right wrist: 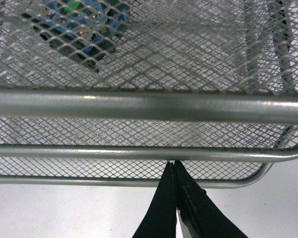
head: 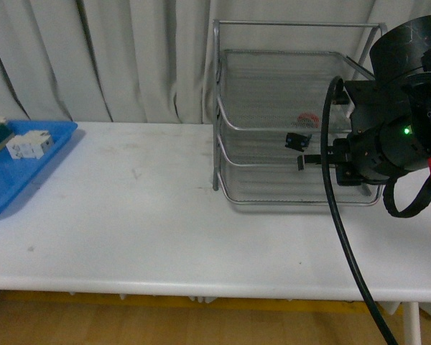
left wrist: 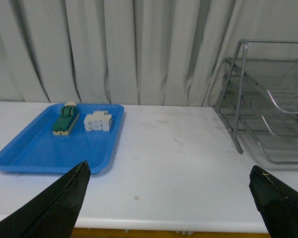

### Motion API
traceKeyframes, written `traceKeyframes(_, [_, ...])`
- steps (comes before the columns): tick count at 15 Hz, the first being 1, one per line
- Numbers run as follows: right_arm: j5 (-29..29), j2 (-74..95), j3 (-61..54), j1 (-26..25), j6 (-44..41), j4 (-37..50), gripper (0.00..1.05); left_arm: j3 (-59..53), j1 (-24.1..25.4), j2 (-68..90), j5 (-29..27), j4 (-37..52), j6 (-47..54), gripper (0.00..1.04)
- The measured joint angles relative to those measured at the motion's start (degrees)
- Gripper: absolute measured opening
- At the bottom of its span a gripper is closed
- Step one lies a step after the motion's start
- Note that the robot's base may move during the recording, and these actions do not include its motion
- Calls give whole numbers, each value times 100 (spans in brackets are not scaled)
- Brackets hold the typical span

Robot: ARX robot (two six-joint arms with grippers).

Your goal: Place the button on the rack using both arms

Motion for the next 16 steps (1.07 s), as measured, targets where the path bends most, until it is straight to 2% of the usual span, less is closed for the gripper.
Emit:
traceKeyframes(4, [-514,-651,-671,96,181,44,2,0,0,0,0,0,0,98])
traceKeyframes(8, [-1362,-2726,-2675,411,678,883,2,0,0,0,0,0,0,98])
traceKeyframes(10, [-1478,-3895,-3582,94,1060,1117,2,0,0,0,0,0,0,98])
traceKeyframes(11, [-1322,-4476,-3969,-136,1095,1272,2,0,0,0,0,0,0,98])
traceKeyframes(14, [-1539,-5825,-4481,-1143,1388,1115,2,-2,0,0,0,0,0,98])
traceKeyframes(15, [-1569,-6048,-4623,-1475,1322,1508,2,0,0,0,0,0,0,98])
traceKeyframes(16, [-1322,-6290,-5082,-1655,772,2640,2,0,0,0,0,0,0,98])
